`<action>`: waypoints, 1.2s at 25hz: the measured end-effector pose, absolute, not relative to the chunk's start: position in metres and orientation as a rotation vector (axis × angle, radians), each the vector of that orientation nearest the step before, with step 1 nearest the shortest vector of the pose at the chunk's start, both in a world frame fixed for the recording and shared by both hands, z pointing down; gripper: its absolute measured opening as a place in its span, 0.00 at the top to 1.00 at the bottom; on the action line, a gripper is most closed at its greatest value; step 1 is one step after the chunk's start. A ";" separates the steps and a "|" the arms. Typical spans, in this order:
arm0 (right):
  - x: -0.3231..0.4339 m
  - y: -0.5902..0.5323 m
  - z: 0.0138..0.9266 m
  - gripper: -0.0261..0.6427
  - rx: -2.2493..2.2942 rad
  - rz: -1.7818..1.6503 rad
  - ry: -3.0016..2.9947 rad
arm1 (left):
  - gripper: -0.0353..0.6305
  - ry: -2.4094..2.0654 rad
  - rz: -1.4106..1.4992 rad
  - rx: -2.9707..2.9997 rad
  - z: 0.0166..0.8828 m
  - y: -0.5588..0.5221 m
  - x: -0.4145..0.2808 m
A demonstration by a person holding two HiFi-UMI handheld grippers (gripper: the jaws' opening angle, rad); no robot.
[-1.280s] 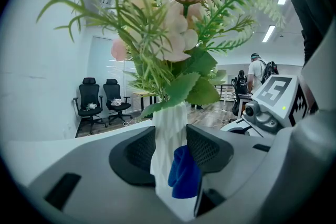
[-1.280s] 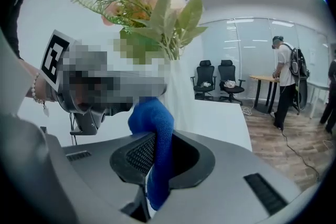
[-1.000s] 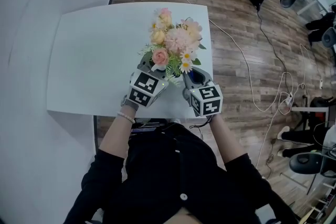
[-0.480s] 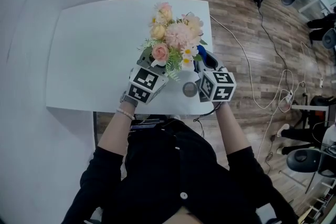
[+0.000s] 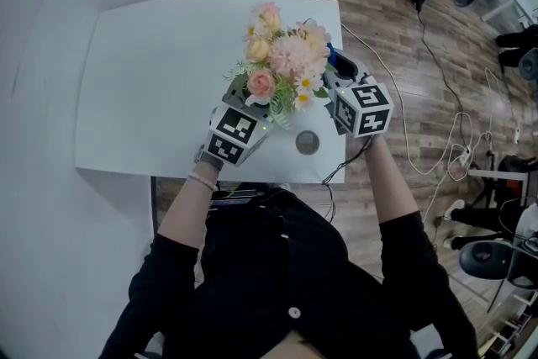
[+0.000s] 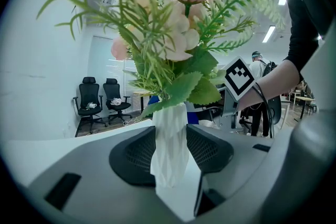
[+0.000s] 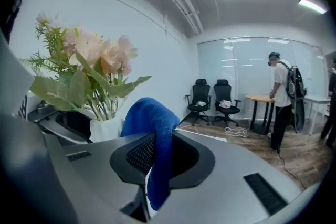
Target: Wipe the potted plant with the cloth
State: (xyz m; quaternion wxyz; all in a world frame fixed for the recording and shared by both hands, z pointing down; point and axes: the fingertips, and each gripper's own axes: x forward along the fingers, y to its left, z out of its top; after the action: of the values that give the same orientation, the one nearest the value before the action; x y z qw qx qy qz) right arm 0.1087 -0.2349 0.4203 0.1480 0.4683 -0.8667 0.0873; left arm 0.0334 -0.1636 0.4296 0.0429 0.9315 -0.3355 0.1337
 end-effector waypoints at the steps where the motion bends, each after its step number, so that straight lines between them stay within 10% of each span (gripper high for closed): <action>1: 0.103 -0.236 0.420 0.85 1.287 0.233 -2.509 | 0.65 -1.025 0.409 2.849 0.429 -0.164 0.033; 30: 0.084 -0.173 0.562 0.85 1.170 0.746 -2.290 | 0.65 -1.028 0.405 2.838 0.430 -0.164 0.033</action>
State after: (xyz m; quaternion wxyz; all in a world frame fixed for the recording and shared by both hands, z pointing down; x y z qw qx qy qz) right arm 0.0844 -0.1726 0.5619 0.2299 0.4253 -0.8323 0.2713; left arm 0.0331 -0.1637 0.4301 0.0479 0.9308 -0.3371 0.1328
